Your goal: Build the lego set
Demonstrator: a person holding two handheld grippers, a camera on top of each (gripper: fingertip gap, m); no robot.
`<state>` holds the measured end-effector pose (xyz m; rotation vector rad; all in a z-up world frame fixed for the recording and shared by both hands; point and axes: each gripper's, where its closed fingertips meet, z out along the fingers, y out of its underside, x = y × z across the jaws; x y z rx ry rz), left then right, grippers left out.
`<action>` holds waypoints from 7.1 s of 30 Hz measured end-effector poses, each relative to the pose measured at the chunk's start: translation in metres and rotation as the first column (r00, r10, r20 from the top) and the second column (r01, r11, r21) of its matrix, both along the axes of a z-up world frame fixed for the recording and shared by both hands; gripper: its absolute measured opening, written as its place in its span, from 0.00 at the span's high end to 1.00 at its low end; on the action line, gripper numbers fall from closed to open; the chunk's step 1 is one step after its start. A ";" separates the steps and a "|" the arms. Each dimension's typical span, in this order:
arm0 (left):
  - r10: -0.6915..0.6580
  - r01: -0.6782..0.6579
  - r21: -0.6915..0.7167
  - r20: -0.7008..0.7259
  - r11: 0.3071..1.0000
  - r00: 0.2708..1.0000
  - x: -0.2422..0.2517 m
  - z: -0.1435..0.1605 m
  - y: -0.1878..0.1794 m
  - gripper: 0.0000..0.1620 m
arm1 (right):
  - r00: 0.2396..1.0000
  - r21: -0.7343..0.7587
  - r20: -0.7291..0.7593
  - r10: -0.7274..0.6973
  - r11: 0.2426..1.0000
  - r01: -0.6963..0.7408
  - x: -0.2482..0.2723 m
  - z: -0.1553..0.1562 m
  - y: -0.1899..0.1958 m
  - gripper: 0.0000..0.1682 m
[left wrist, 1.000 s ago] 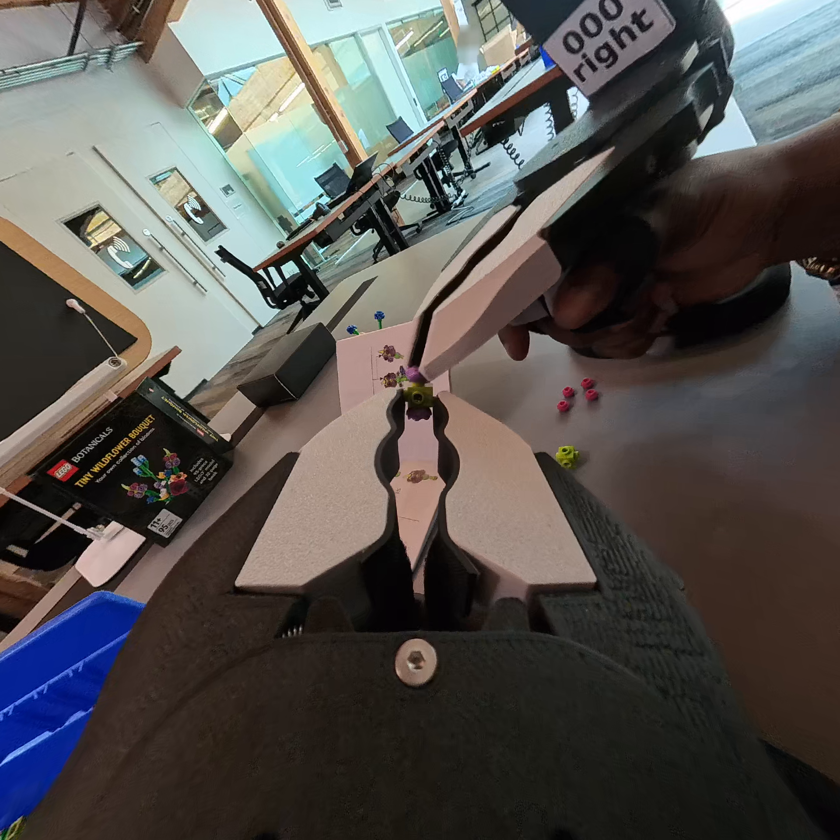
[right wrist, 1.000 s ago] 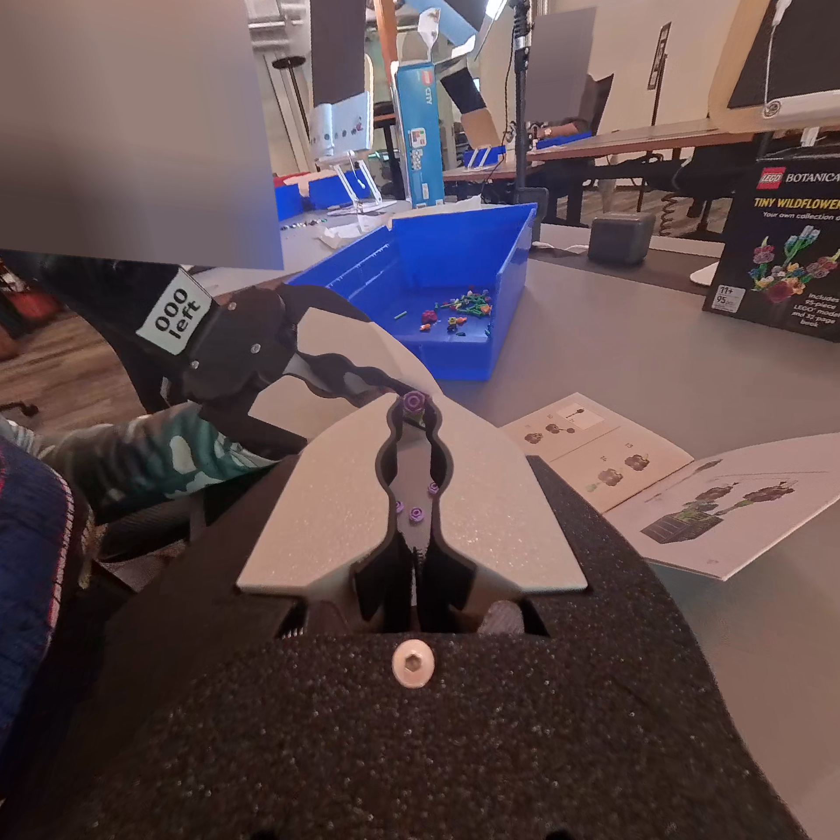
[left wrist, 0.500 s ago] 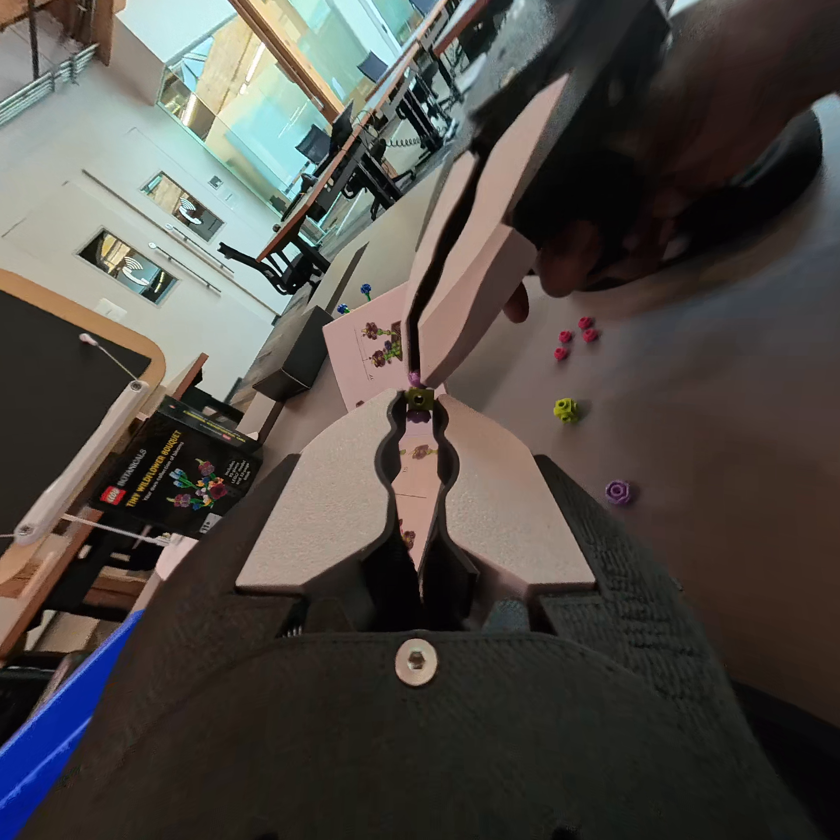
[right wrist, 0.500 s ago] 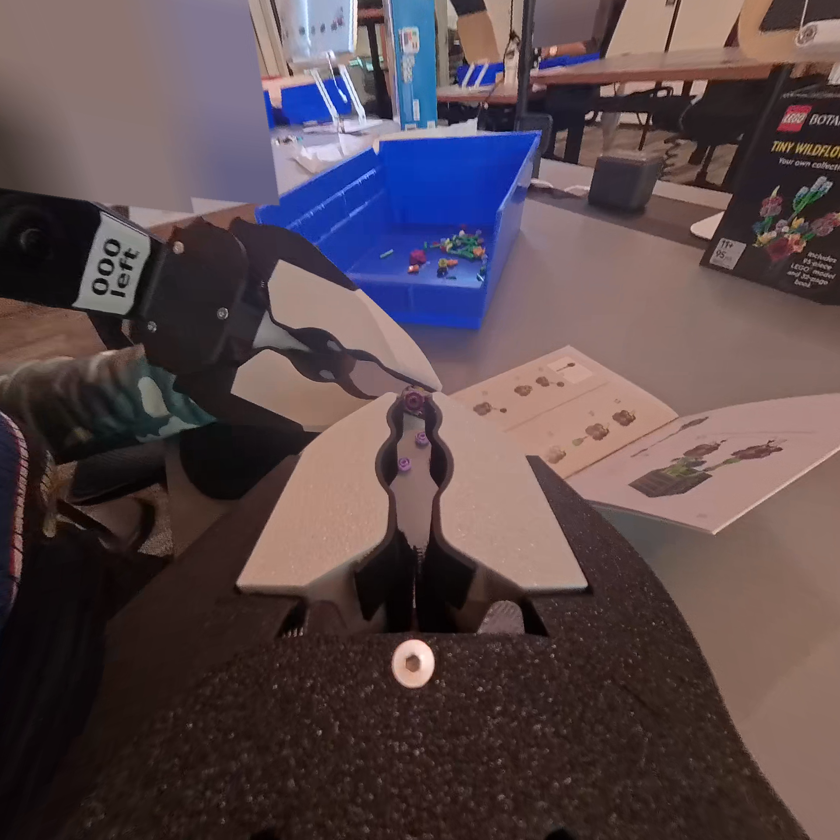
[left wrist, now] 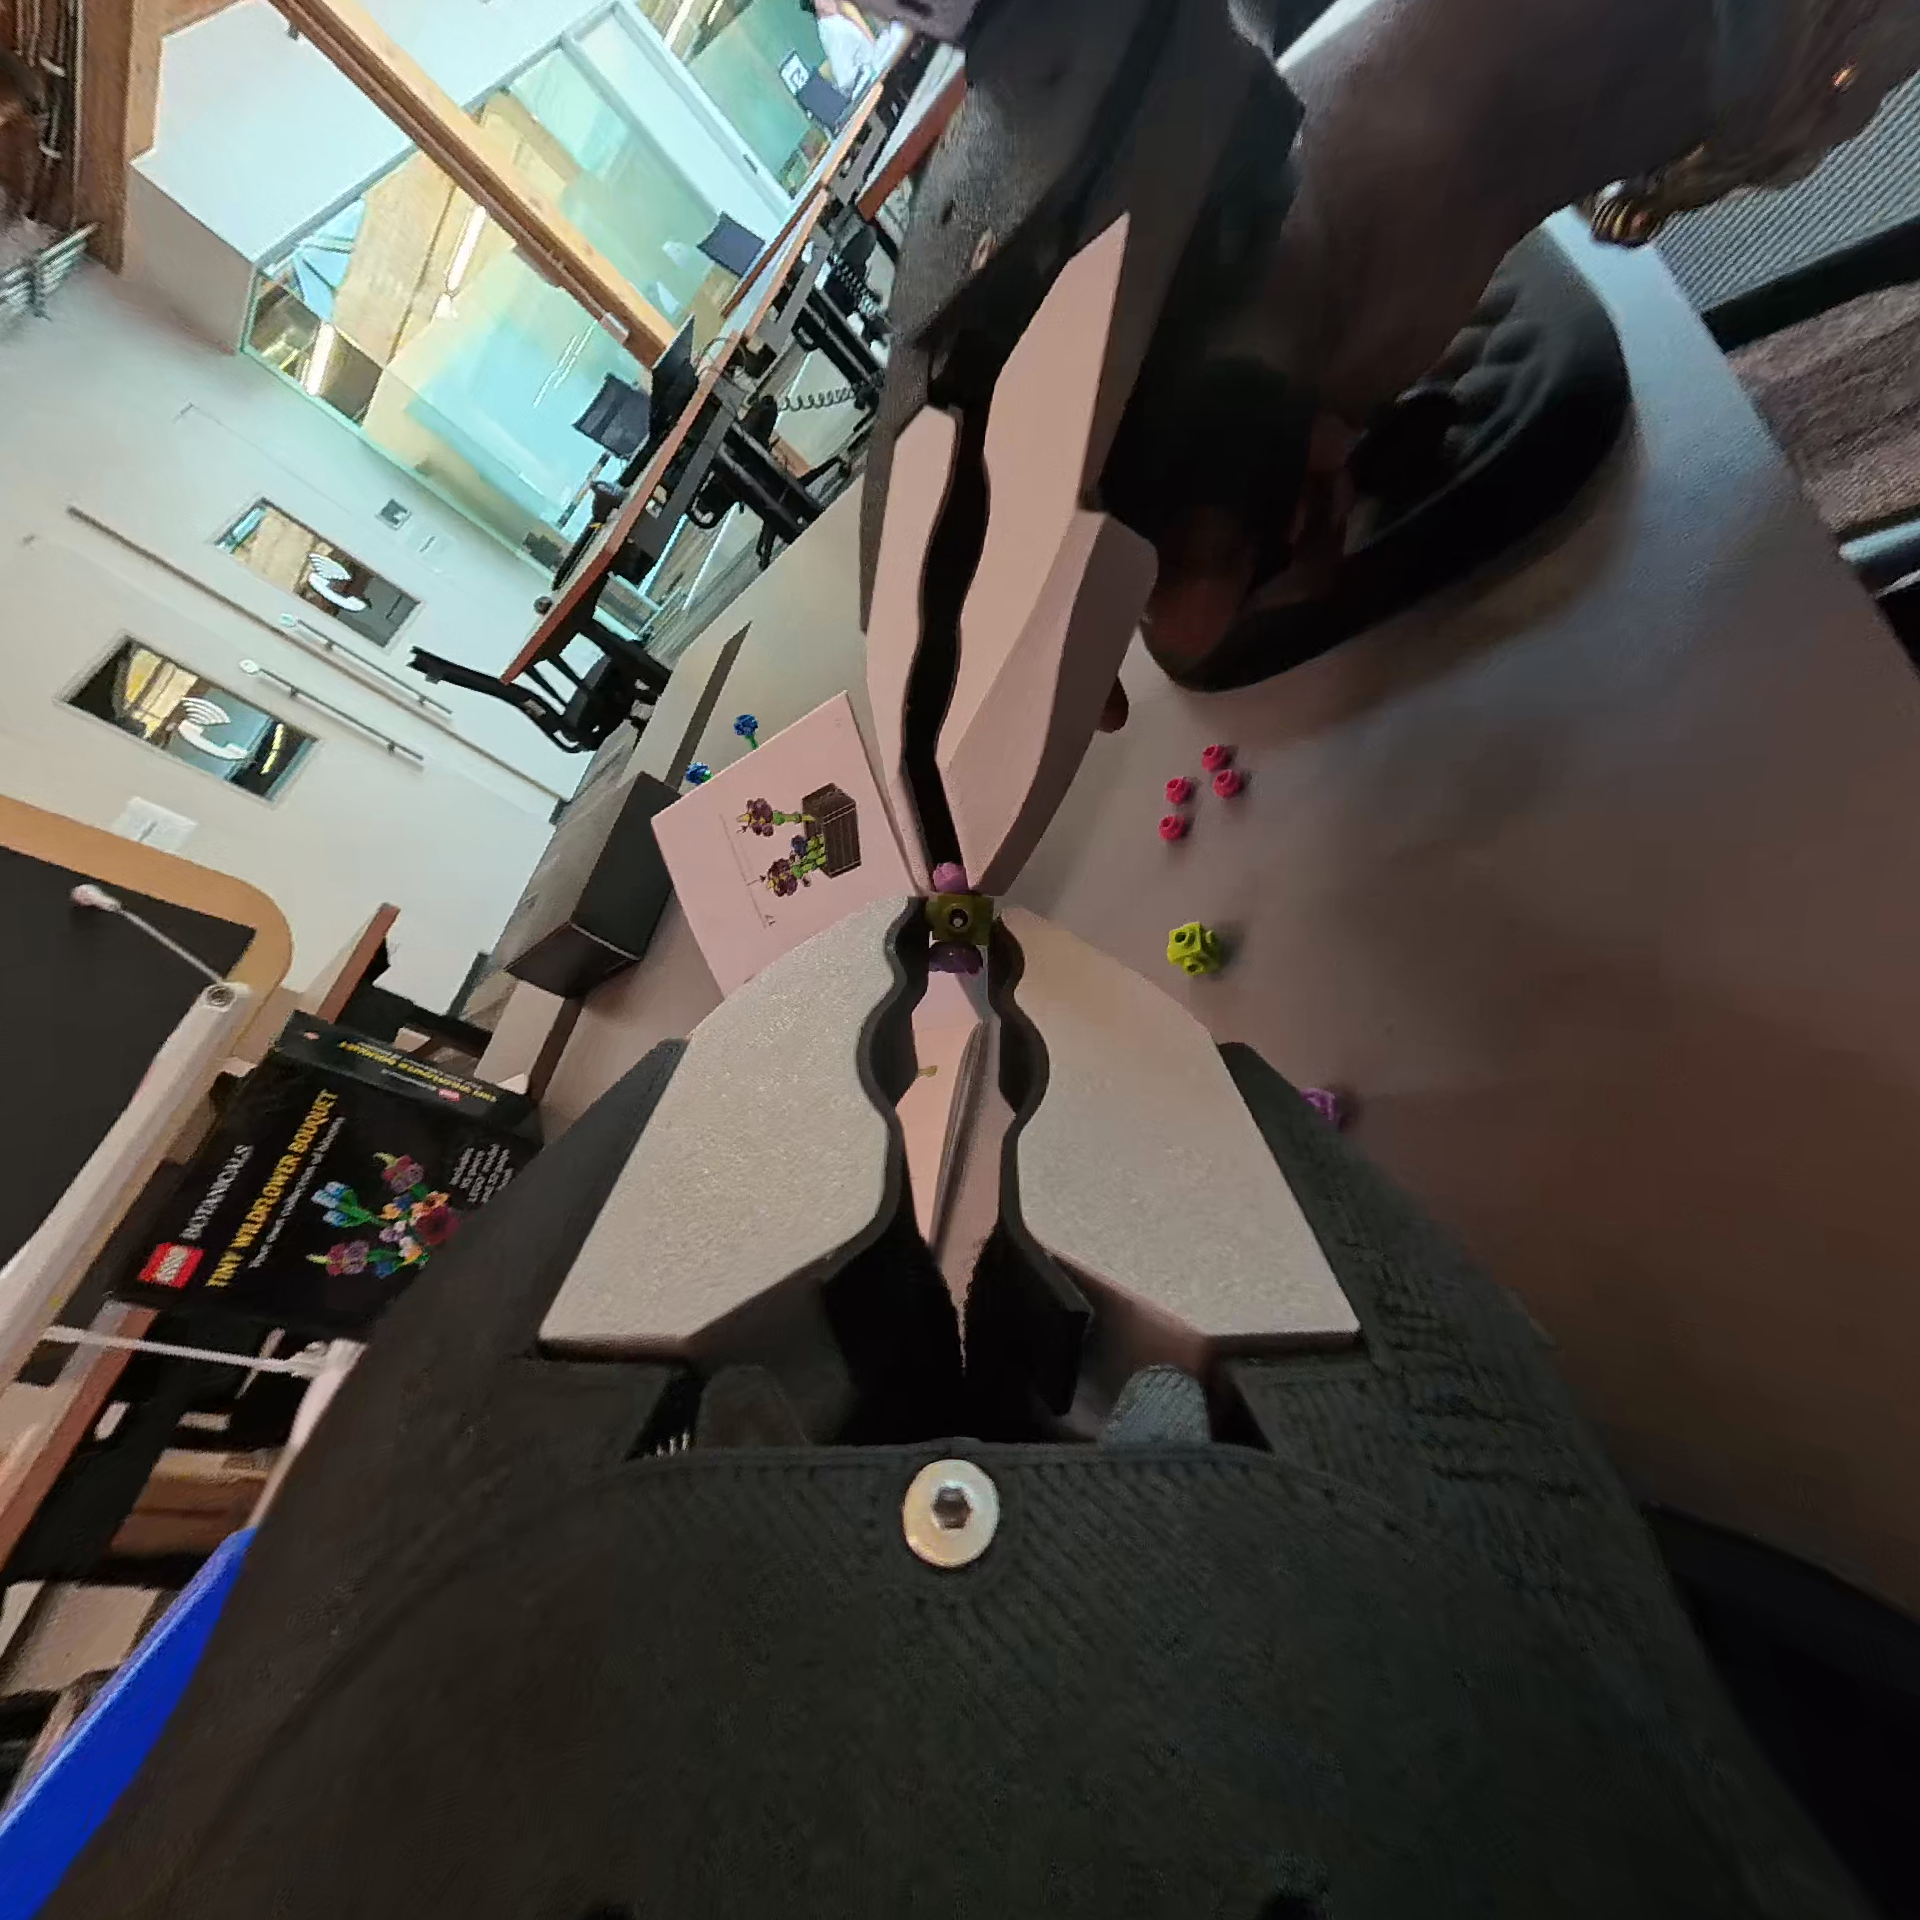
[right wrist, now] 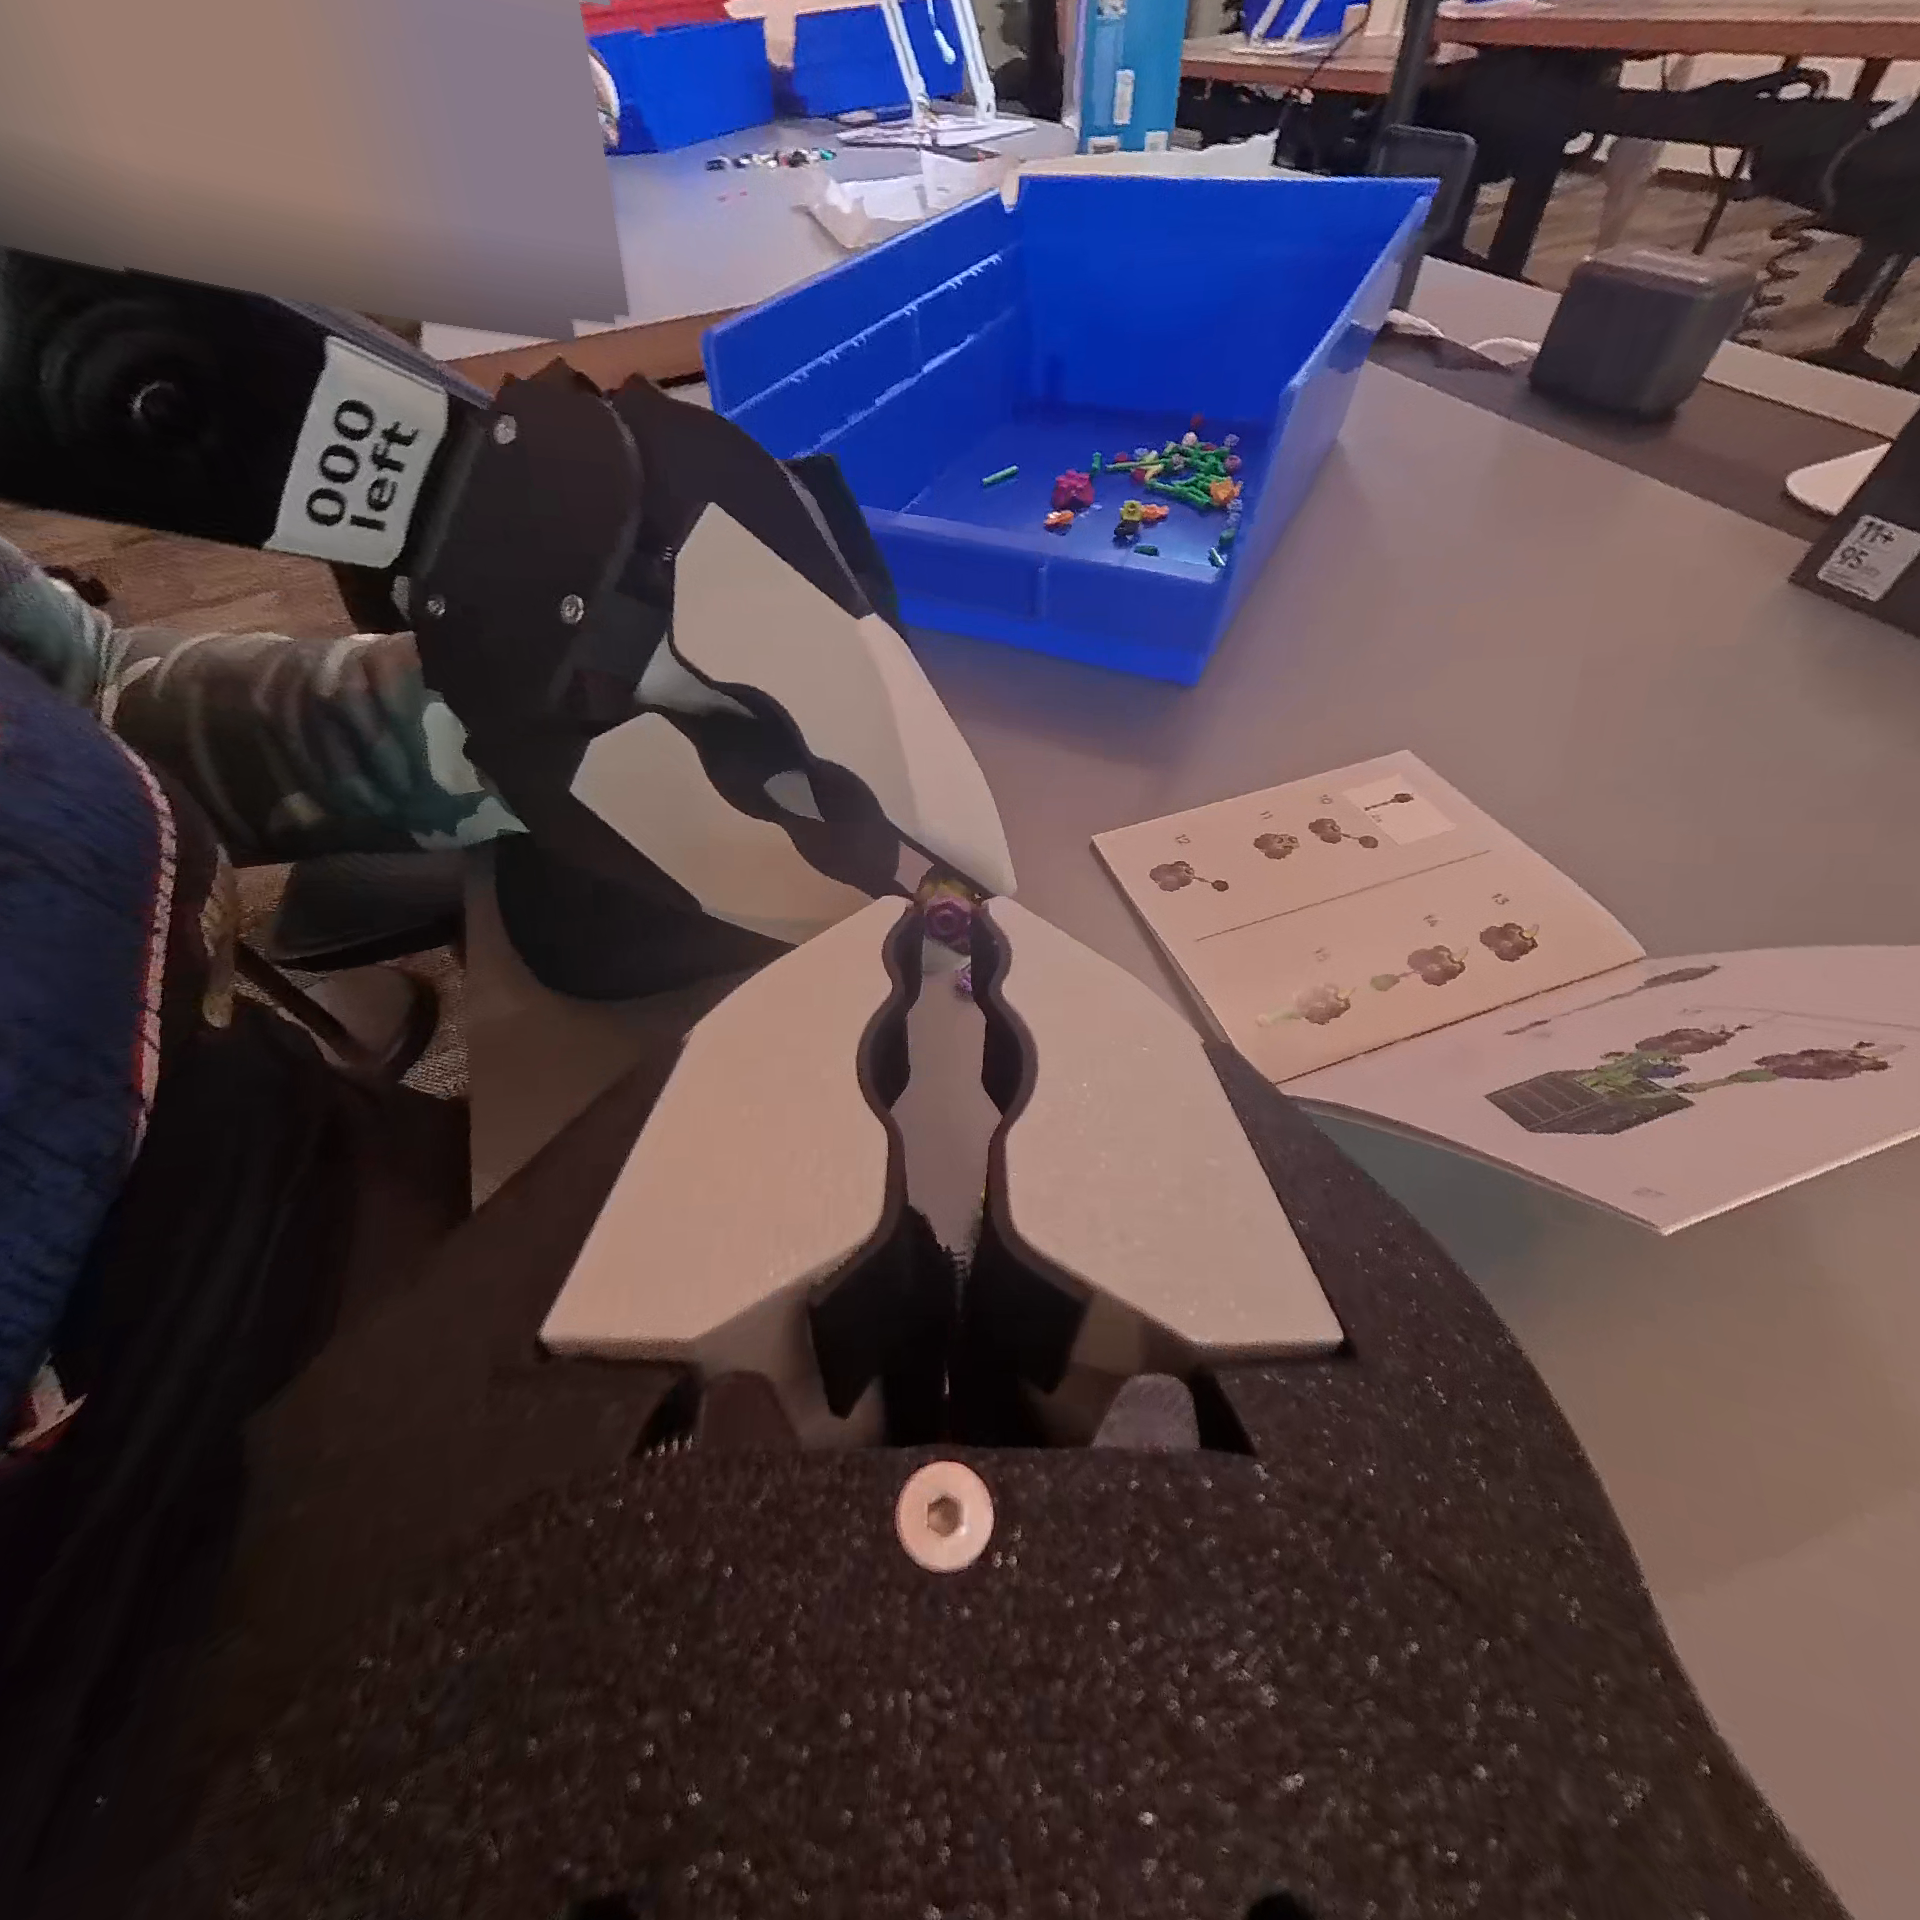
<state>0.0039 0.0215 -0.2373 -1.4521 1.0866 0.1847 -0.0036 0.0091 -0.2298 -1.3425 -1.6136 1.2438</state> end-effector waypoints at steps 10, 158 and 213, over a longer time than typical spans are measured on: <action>-0.024 0.021 0.024 0.161 0.999 0.987 0.000 0.018 0.001 0.94 | 0.991 -0.011 -0.131 0.002 1.000 -0.004 0.000 0.024 0.003 0.93; -0.114 0.061 0.362 0.126 0.930 0.986 0.002 0.063 -0.017 0.93 | 0.959 -0.559 -0.259 0.111 0.793 -0.243 0.001 0.062 -0.013 0.76; 0.159 0.825 0.100 0.962 0.557 -0.224 0.026 0.112 -0.042 0.87 | 0.737 0.176 -0.545 0.400 0.914 -0.366 0.023 0.110 -0.037 0.89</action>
